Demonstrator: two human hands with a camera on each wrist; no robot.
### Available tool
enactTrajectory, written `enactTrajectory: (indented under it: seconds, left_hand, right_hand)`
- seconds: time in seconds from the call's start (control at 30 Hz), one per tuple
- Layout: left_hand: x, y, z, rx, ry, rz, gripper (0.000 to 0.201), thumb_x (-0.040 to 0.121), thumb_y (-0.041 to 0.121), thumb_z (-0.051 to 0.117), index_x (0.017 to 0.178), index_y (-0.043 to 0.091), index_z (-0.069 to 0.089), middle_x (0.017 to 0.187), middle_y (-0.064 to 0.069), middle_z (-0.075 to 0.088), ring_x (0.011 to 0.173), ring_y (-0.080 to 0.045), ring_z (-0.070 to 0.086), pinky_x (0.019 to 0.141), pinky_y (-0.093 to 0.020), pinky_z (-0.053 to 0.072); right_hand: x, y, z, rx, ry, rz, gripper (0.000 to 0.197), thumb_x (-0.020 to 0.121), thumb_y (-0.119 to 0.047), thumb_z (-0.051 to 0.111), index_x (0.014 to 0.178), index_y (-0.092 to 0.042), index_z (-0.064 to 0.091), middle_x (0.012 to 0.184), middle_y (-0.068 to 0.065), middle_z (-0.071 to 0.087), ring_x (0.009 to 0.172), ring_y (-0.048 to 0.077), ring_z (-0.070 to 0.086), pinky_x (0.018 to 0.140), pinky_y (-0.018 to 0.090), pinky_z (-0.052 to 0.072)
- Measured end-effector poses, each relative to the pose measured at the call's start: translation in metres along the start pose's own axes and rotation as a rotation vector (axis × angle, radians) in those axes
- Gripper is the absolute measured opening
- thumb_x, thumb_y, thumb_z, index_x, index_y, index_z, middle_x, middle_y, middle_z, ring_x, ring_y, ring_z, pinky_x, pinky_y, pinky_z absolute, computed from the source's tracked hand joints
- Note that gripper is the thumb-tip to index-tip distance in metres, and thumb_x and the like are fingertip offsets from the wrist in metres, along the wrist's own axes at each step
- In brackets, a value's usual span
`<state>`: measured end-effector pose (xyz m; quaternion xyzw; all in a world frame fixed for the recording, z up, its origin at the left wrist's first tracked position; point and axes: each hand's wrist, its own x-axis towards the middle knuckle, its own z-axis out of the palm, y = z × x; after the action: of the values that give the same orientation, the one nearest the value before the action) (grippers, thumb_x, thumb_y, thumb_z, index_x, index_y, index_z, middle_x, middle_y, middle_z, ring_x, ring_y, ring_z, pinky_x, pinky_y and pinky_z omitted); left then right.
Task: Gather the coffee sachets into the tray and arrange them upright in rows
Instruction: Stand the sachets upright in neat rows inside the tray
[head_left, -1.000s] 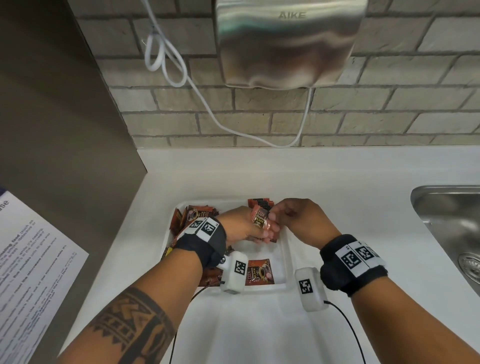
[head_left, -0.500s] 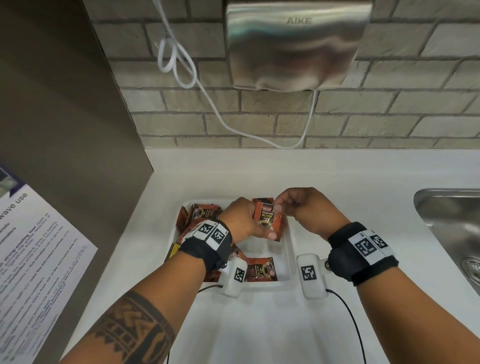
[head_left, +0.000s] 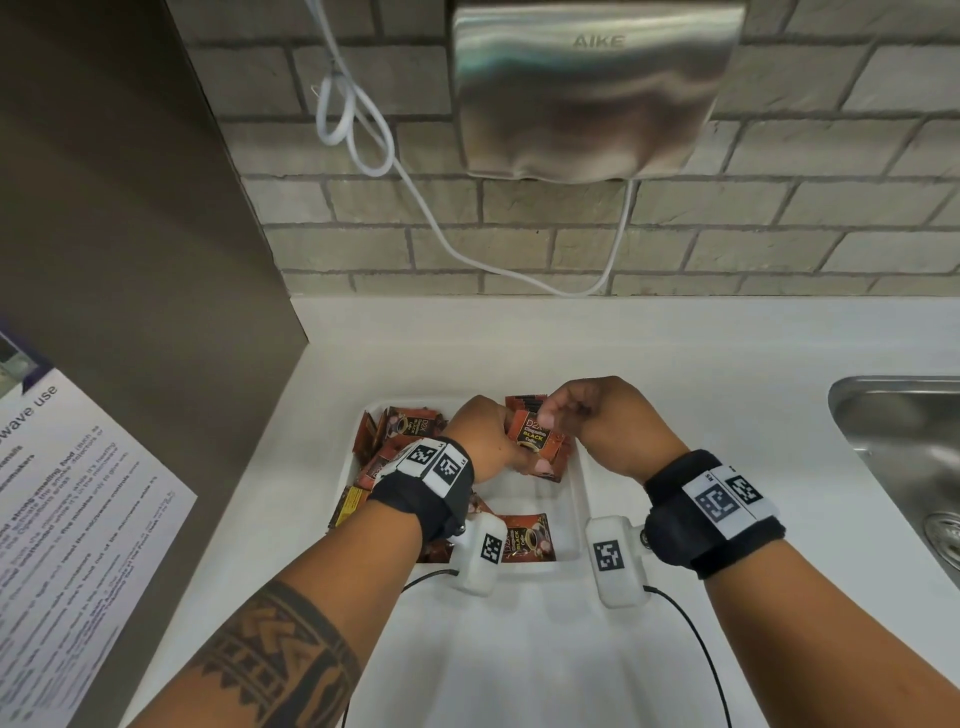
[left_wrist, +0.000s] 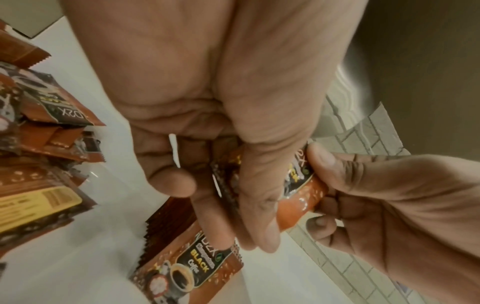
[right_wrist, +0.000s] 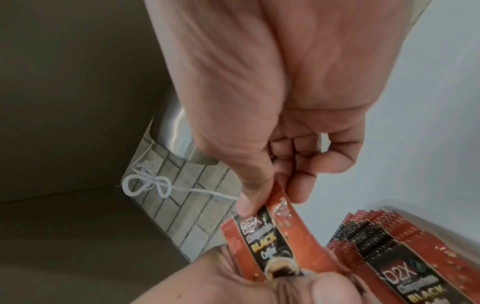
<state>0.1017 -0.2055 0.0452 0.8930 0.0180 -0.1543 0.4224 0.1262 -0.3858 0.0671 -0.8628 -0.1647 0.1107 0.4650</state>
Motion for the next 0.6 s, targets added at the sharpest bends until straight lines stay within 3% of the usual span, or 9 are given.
enactTrajectory:
  seconds: [0.13,0.23,0.33,0.4,0.43,0.5,0.6]
  left_hand:
    - [0.001,-0.005,0.003,0.107,-0.052,-0.027,0.025,0.076,0.039,0.086,0.073,0.019,0.072,0.074,0.002,0.076,0.074,-0.013,0.071,0.075,-0.026,0.053]
    - [0.000,-0.008,0.006,0.257,-0.056,-0.048,0.036,0.080,0.050,0.080,0.079,0.015,0.071,0.080,-0.001,0.072,0.079,-0.017,0.068,0.072,-0.027,0.052]
    - [0.003,-0.009,0.009,0.441,-0.072,-0.061,0.033,0.092,0.039,0.069,0.098,0.007,0.075,0.103,-0.005,0.073,0.096,-0.022,0.067,0.086,-0.032,0.055]
    - [0.007,-0.010,0.012,0.491,-0.128,-0.078,0.029,0.095,0.028,0.063,0.107,0.004,0.075,0.112,-0.009,0.072,0.104,-0.025,0.066,0.093,-0.035,0.055]
    - [0.010,-0.010,0.015,0.505,-0.172,-0.080,0.028,0.094,0.026,0.062,0.109,0.005,0.075,0.114,-0.009,0.071,0.106,-0.026,0.066,0.094,-0.037,0.055]
    - [0.012,-0.006,0.020,0.507,-0.262,-0.067,0.028,0.094,0.026,0.063,0.114,0.010,0.075,0.119,-0.007,0.070,0.111,-0.026,0.064,0.097,-0.038,0.054]
    - [0.017,-0.001,0.029,0.592,-0.379,-0.051,0.036,0.099,0.023,0.056,0.132,0.012,0.066,0.136,-0.011,0.061,0.123,-0.028,0.057,0.105,-0.037,0.048]
  right_hand:
    - [-0.001,0.002,0.002,-0.131,0.088,-0.023,0.013,0.093,-0.016,0.066,0.083,-0.019,0.073,0.080,-0.012,0.071,0.070,-0.006,0.060,0.061,0.003,0.041]
    - [0.000,0.003,-0.002,-0.231,0.069,0.002,0.010,0.093,-0.017,0.066,0.087,-0.018,0.074,0.080,-0.015,0.066,0.070,-0.004,0.057,0.061,0.003,0.040]
    - [0.001,0.012,0.000,-0.338,0.018,0.040,0.008,0.091,-0.019,0.069,0.091,-0.017,0.076,0.078,-0.017,0.055,0.073,0.001,0.053,0.060,0.004,0.037]
    - [0.002,0.018,0.005,-0.339,0.018,0.065,0.009,0.089,-0.017,0.069,0.087,-0.018,0.078,0.080,-0.016,0.060,0.074,0.003,0.055,0.059,0.005,0.036]
    - [0.004,0.022,0.009,-0.347,0.013,0.071,0.012,0.087,-0.017,0.069,0.084,-0.019,0.080,0.083,-0.013,0.066,0.077,0.005,0.058,0.062,0.007,0.037]
    - [0.009,0.029,0.016,-0.378,-0.006,0.093,0.019,0.085,-0.018,0.066,0.076,-0.027,0.080,0.088,-0.007,0.073,0.087,0.015,0.063,0.074,0.023,0.047]
    - [0.015,0.036,0.023,-0.442,-0.028,0.136,0.023,0.083,-0.022,0.064,0.068,-0.036,0.073,0.092,-0.003,0.070,0.094,0.023,0.060,0.084,0.035,0.052]
